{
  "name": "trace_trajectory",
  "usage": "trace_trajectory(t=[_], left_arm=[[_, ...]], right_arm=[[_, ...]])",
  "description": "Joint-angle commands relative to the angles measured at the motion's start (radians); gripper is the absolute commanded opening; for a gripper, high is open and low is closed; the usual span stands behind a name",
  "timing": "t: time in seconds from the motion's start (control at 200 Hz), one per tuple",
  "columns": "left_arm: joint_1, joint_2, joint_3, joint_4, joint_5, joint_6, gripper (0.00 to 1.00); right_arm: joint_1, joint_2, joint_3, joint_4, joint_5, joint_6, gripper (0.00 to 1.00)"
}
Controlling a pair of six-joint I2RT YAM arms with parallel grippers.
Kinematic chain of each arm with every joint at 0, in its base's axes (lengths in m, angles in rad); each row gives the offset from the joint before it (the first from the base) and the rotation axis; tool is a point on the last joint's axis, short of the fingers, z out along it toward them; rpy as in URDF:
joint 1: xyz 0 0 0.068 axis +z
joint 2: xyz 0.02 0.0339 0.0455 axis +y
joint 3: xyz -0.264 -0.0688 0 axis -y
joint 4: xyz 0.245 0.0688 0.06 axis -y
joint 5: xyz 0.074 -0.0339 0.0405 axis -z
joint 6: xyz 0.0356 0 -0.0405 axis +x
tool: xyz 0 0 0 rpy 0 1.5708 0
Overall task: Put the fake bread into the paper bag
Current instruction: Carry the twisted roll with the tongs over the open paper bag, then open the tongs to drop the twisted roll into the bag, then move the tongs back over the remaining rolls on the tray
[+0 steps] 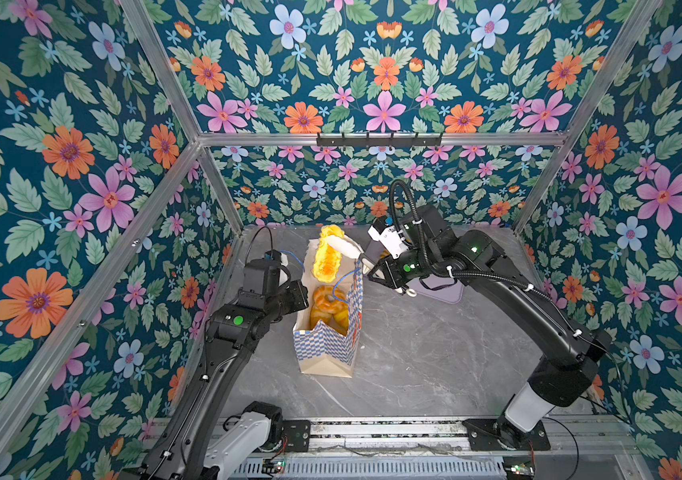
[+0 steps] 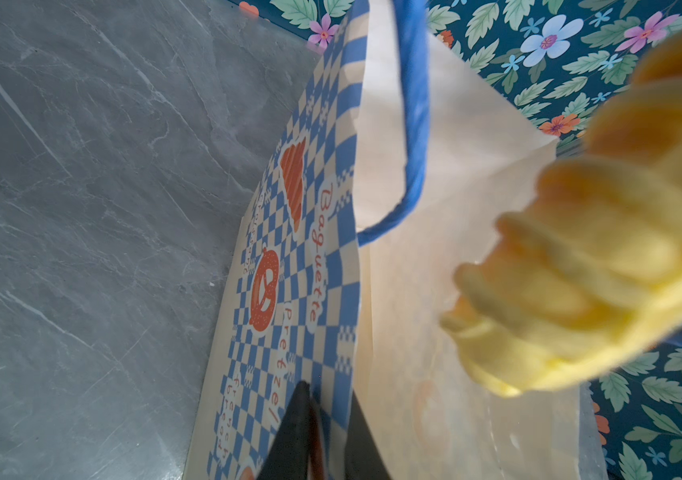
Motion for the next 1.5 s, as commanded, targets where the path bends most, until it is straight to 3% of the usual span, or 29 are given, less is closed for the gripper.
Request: trace_trajectory(t=[0.0,0.5,1.065,1.495], left_arm=[[0.001,-0.002,-0.002,0.022,-0.003,-0.007,0.15],[0.001,-0.001,-0.003,0.023,-0.003,-0.006,0.15],[0.002,-0.005,-0.007,0.021,-0.003,-0.007,0.15],[0.001,-0.001,-0.002,0.02,-0.003,-0.007,0.16]], right_arm=[[0.004,0.011,0.016,-0.034,0.013,-0.036,0.27],[0.009,0.025,0.005,-0.061,0.05,-0.049,0.29],[0.014,0.031,0.022,-0.06,0.069,-0.046,0.43],[0.014,-0.017,0.002,-0.008,0.124,-0.019,0.4]])
